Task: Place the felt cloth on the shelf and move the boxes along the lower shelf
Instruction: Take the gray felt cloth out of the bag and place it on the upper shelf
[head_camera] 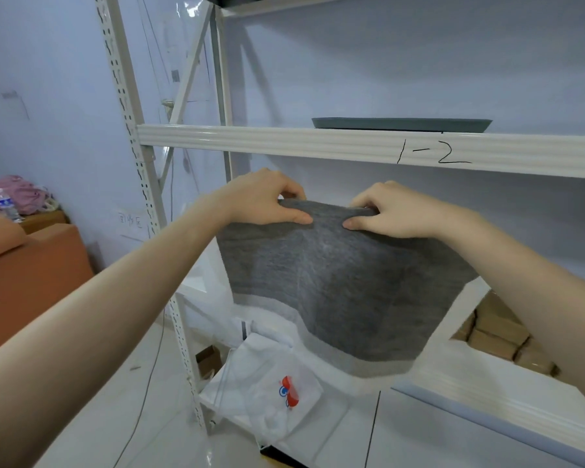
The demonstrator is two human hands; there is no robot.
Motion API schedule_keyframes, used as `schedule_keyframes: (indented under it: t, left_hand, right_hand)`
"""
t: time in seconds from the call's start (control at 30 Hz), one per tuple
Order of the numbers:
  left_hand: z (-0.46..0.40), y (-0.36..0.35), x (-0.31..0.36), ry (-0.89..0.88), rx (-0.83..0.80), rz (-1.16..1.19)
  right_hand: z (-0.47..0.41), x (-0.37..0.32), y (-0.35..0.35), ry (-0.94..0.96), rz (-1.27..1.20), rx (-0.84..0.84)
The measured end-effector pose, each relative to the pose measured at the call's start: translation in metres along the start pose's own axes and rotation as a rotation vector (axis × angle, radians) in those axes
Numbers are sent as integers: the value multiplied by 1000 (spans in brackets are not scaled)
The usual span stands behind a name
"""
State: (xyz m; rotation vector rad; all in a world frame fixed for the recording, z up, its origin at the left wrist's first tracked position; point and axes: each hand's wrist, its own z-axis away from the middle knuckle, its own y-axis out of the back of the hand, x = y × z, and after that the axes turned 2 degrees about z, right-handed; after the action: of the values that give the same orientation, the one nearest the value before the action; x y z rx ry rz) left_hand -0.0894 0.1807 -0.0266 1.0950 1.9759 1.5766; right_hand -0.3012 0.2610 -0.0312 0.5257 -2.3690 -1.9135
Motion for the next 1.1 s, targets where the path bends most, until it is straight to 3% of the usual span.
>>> schedule_keyframes:
  t: [0.1, 0.23, 0.37, 0.63, 0.8, 1.0, 1.1]
  left_hand:
    - [-1, -6, 12, -2, 33, 20]
    - [-8, -11, 21, -23, 82, -150]
    - [-9, -8, 14, 7, 52, -152]
    - [-12, -8, 13, 210, -53, 291]
    - [-13, -9, 22, 340, -26, 523]
    - [-12, -7, 36, 397, -23, 814]
    - [-13, -6, 38, 348, -41, 795]
  right_hand:
    - [-7, -5, -4, 38, 36, 44]
    - [-12, -8, -5, 29, 81, 94]
    - [-9, 0, -4, -40, 121, 44]
    - [-1, -1, -12, -76, 159, 67]
    - [-1, -8, -16, -68, 135, 45]
    - [1, -22, -16, -111, 27, 54]
    - [2, -27, -15, -137, 22, 89]
